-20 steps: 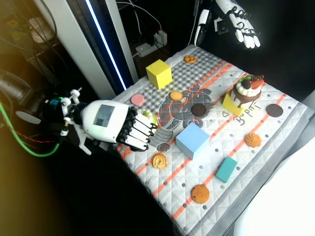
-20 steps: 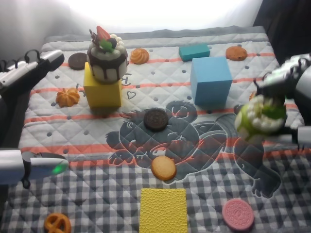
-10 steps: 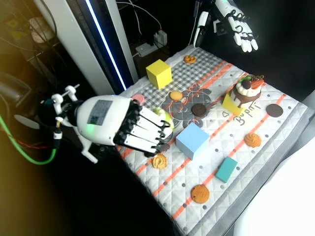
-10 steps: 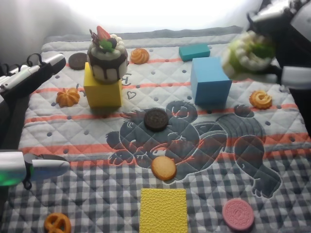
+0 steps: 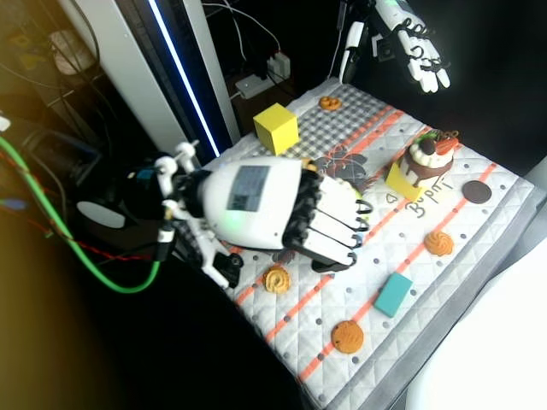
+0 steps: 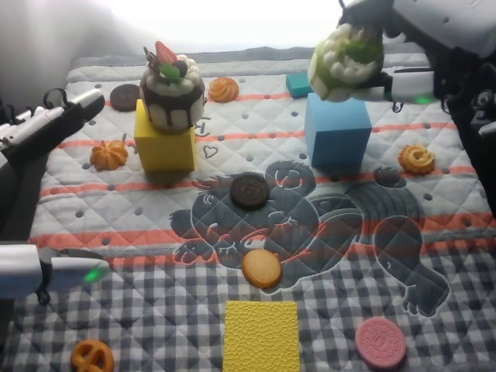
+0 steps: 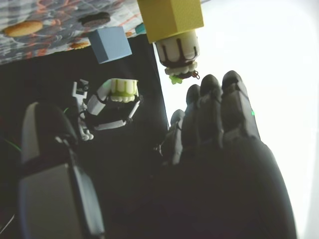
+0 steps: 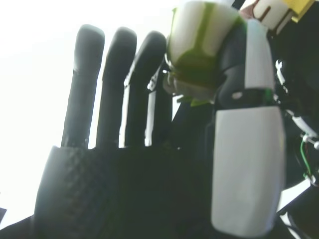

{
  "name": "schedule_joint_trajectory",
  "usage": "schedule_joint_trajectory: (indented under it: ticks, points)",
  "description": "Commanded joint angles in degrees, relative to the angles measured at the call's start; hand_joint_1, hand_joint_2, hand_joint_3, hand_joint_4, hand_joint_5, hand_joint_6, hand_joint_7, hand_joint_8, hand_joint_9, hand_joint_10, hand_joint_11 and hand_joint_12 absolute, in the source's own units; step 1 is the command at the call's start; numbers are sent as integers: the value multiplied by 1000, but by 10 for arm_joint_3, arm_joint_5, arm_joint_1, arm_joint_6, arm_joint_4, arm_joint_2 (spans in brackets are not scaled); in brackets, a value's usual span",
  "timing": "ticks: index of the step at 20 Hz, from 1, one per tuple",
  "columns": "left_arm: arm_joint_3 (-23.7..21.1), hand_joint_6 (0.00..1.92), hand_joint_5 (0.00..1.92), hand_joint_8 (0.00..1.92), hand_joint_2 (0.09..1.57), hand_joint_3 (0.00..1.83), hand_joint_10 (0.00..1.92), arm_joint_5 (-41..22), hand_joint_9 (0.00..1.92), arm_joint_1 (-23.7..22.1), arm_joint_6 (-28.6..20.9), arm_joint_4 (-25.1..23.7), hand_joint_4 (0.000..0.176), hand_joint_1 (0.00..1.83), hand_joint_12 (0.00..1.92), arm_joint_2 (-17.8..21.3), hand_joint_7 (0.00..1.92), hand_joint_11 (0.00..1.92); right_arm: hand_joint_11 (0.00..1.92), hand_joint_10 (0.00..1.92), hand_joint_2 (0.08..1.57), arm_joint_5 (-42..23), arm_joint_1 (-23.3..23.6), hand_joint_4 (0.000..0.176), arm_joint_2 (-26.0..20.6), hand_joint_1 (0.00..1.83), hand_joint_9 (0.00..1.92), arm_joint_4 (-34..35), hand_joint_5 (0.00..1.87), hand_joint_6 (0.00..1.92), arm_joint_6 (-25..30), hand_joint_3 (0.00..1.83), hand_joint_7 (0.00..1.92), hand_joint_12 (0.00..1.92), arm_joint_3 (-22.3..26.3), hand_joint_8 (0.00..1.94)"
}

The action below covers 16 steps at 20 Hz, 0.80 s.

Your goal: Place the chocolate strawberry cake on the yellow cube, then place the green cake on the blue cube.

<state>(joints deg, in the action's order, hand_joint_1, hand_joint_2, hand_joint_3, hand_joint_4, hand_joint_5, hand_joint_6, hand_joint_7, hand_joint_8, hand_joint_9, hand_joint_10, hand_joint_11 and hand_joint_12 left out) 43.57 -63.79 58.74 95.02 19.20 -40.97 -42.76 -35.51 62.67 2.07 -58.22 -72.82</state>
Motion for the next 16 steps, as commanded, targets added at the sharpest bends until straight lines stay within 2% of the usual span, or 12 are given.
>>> schedule_joint_trajectory:
  ticks: [1,2,3,4,5,6,10,11,12,13,14,16]
  points:
    - [3,5,22,4,822,0,5,-69,127,-3,-3,-5,176,912,1,0,149,3,747,1453,1107,-49,13,0,1,1128,771,-1,976,1009,-9,2,793,1699,-2,1266]
    - [2,3,19,3,835,6,4,-69,127,-3,-3,-5,176,885,0,0,149,0,573,1381,1109,-45,13,63,1,1064,664,-1,969,1024,-12,0,741,1711,-2,1196]
    - [2,4,22,4,840,7,4,-69,128,-3,-3,-5,176,881,0,0,153,0,582,1421,1104,-42,13,58,1,1070,672,-1,982,1003,-13,0,750,1768,-2,1200]
    - [2,0,10,0,834,4,0,-69,116,-3,-6,-5,176,890,0,0,140,0,638,1575,1103,-36,13,39,1,1078,687,-1,986,996,-14,0,734,1883,-3,1320]
    - [2,1,10,1,836,4,2,-69,119,-3,-7,-5,176,891,0,0,140,0,740,1625,1102,-33,13,17,1,1088,765,-1,988,993,-14,0,778,1898,-4,1377]
    - [2,4,18,1,835,3,1,-69,117,-3,-7,-4,176,899,0,0,140,0,794,1674,1099,-29,13,3,2,1095,802,-1,993,990,-14,0,795,1914,-5,1432]
    - [2,1,15,2,840,4,3,-70,113,-3,-7,-4,176,895,0,0,138,0,800,1620,1095,-21,12,0,8,1118,777,-1,1000,980,-14,0,781,1834,-8,1395]
    - [2,1,15,4,841,3,6,-71,121,-3,-7,-4,176,892,0,0,144,0,797,1555,1099,-20,11,0,8,1125,769,-1,993,979,-14,0,776,1769,-8,1334]
    - [2,1,15,5,837,1,7,-71,128,-3,-7,-4,176,895,7,0,148,15,801,1557,1098,-20,9,0,8,1134,774,0,995,970,-14,0,785,1783,-7,1303]
    - [2,0,14,3,832,0,5,-71,124,-3,-7,-4,176,906,9,0,145,20,767,1470,1122,-20,7,0,8,1221,781,3,935,912,-14,1,945,1769,-6,1226]
    - [2,0,14,3,832,0,5,-71,124,-3,-7,-4,176,906,9,0,145,20,767,1470,1122,-20,6,0,8,1221,781,6,935,912,-14,1,945,1769,-5,1226]
    - [2,6,29,3,835,0,5,-72,126,-3,-7,-4,176,898,1,0,147,3,729,1338,1123,-20,0,0,8,1249,801,10,916,882,-14,0,1013,1755,-5,1157]
